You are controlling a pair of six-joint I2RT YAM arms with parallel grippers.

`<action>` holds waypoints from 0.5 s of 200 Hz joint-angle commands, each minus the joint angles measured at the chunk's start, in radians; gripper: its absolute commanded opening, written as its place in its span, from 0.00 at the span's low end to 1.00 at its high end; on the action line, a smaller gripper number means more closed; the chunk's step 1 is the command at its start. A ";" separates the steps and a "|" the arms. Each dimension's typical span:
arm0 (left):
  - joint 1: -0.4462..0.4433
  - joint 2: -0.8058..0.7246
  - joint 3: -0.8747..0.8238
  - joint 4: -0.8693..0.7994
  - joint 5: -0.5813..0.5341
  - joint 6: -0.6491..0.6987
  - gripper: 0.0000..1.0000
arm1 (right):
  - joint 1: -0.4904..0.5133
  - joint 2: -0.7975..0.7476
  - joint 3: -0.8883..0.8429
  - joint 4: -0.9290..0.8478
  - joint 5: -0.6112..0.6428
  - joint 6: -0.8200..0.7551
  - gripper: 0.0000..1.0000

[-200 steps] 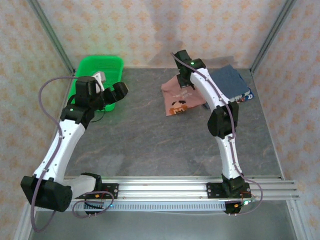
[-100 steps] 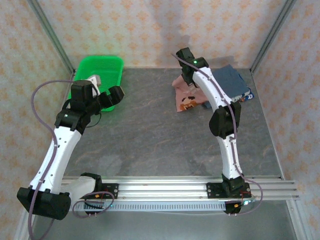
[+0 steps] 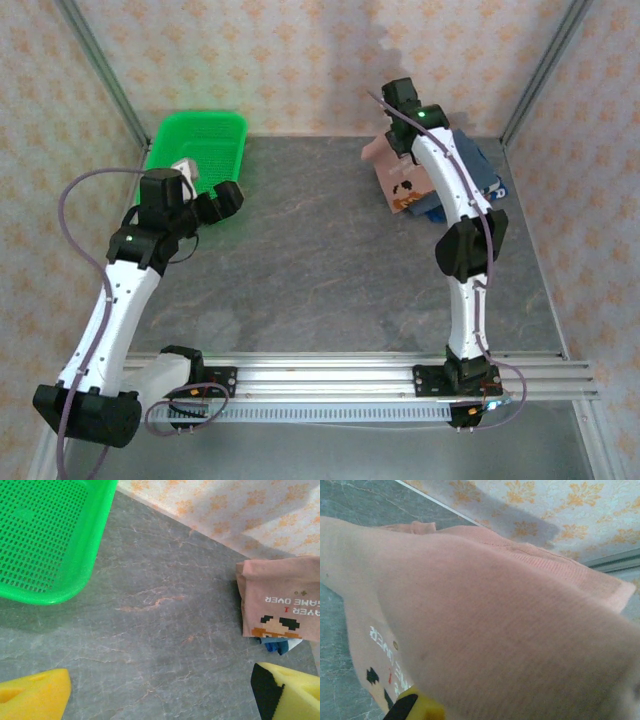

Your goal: Fold and stack the t-shirts

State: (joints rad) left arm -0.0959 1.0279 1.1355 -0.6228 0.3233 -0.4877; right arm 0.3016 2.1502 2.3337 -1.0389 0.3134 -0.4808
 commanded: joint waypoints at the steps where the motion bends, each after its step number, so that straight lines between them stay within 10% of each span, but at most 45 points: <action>1: 0.010 -0.030 -0.013 -0.040 -0.036 0.029 0.94 | -0.018 -0.065 -0.002 0.023 -0.003 -0.021 0.00; 100: 0.014 -0.028 0.010 -0.095 -0.059 0.069 0.95 | -0.133 -0.107 -0.036 0.062 -0.044 -0.030 0.00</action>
State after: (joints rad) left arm -0.0956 1.0103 1.1351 -0.6704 0.3004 -0.4538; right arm 0.2050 2.1136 2.3077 -1.0206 0.2626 -0.5026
